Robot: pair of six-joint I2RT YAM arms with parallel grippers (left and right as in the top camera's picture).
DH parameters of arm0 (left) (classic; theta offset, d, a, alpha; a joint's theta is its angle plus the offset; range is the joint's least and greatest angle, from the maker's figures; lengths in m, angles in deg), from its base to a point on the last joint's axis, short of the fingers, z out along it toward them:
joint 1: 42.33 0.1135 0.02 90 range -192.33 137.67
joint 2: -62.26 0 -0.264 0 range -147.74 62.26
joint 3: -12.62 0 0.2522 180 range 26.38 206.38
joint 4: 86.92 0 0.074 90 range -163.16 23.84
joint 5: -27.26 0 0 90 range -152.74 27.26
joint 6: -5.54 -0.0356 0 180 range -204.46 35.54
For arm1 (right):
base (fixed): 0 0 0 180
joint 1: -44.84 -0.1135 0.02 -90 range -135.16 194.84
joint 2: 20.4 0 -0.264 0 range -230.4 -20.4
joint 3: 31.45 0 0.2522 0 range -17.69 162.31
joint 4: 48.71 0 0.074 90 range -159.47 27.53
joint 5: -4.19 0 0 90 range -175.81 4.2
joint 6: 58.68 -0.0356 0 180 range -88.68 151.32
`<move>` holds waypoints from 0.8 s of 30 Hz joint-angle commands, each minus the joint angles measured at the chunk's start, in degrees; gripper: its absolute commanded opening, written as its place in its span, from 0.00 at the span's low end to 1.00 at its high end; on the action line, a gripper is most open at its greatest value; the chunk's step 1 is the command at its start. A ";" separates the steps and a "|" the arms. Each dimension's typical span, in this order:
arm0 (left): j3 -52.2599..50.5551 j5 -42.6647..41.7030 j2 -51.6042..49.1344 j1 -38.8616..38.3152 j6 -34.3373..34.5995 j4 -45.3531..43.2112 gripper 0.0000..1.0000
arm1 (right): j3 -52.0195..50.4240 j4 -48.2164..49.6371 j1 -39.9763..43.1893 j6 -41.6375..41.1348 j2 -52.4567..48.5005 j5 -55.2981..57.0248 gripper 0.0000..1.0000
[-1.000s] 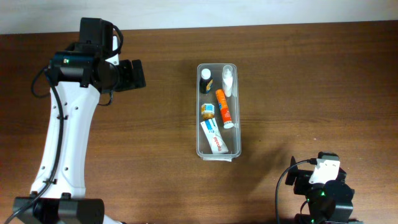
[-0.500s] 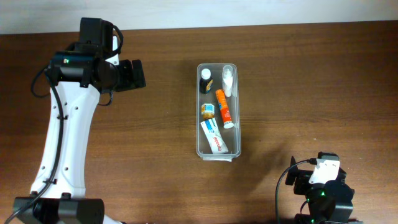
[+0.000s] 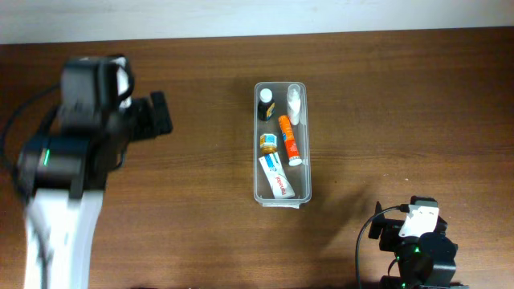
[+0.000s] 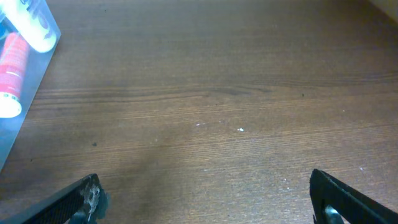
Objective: Pack container
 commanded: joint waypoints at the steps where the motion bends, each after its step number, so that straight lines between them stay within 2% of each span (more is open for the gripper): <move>1: -9.64 0.83 8.44 0.02 -4.59 -4.98 0.99 | -0.46 0.17 0.50 0.15 0.66 0.28 0.98; 6: -26.27 0.83 21.16 0.02 -6.73 -15.08 0.99 | -0.46 0.17 0.50 0.13 0.66 0.28 0.98; 15: -57.59 -1.20 43.91 0.02 -6.69 -33.16 0.99 | -0.46 0.17 0.50 0.13 0.66 0.28 0.98; 24: -78.12 -3.17 56.19 0.02 -6.62 -43.85 0.99 | -0.46 0.17 0.50 0.13 0.66 0.28 0.98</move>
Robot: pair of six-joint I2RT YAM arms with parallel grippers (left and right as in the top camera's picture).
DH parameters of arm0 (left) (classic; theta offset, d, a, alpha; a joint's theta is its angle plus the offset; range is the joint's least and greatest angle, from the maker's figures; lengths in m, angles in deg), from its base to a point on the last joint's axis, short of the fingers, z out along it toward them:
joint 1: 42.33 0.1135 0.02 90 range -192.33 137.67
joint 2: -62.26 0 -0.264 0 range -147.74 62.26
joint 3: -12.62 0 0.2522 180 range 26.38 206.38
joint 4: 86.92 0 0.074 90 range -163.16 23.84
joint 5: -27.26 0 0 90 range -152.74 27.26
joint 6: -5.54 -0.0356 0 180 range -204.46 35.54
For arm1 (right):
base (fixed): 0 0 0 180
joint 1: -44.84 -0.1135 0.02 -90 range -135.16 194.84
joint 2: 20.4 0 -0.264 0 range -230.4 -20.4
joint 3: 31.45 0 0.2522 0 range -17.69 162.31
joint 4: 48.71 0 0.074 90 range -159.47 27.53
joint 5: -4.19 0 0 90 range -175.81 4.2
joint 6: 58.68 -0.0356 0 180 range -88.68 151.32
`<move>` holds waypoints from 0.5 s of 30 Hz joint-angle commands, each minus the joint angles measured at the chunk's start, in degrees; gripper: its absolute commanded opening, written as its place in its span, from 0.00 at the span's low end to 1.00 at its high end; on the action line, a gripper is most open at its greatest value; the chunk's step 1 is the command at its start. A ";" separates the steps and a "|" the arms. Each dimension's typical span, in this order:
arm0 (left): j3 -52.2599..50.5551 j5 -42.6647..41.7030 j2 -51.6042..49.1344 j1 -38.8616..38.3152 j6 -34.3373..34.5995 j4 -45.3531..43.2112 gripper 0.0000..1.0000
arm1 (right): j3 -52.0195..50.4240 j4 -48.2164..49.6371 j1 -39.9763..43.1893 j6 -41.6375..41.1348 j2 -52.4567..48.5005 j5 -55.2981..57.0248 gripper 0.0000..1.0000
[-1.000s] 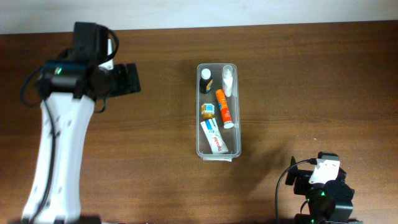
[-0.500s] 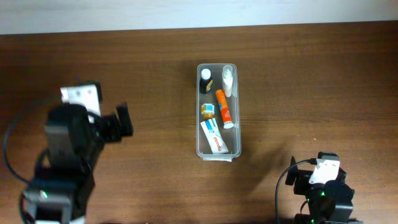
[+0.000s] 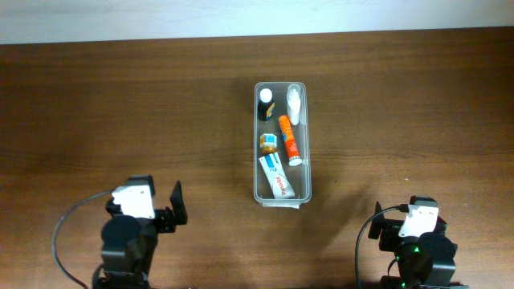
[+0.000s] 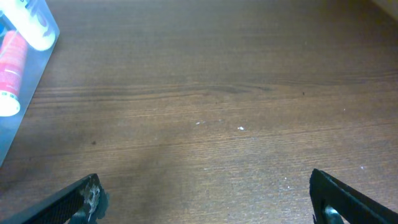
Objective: Pack container
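Observation:
The clear plastic container point(image 3: 256, 160) stands at the table's middle. Inside lie a small dark bottle point(image 3: 266, 103), a white bottle point(image 3: 295, 106), an orange tube point(image 3: 289, 139), a small jar point(image 3: 268, 143) and a toothpaste tube point(image 3: 278, 177). My left gripper point(image 3: 176, 204) sits low at the front left, far from the container; its jaws cannot be made out from above. My right gripper point(image 4: 205, 193) is open over bare wood at the front right, holding nothing. The container's corner point(image 4: 25, 74) shows at the far left of the right wrist view.
Dark brown wooden table point(image 3: 385, 104). The left arm's body point(image 3: 128, 241) and the right arm's body point(image 3: 418, 245) stand at the front edge, each with a cable beside it. A pale wall runs along the far edge.
My left arm was raised over the left middle of the table; now it sits folded down at the front left edge. The right arm and the container's contents have not moved.

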 commanded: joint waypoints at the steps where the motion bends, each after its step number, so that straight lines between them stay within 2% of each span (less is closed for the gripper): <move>1: -6.14 -1.33 3.82 0.02 -0.87 -3.06 0.99 | -0.17 0.15 0.46 0.13 0.59 0.28 0.98; 5: -11.93 -1.31 7.67 0.02 -0.87 -7.39 1.00 | -0.17 0.15 0.46 0.13 0.59 0.28 0.98; 10: -15.85 -1.31 11.34 0.02 -0.92 -8.39 0.99 | -0.17 0.15 0.46 0.13 0.59 0.28 0.98; 15: -18.08 -1.29 12.04 0.02 -0.92 -14.97 0.99 | -0.17 0.15 0.46 0.13 0.59 0.28 0.98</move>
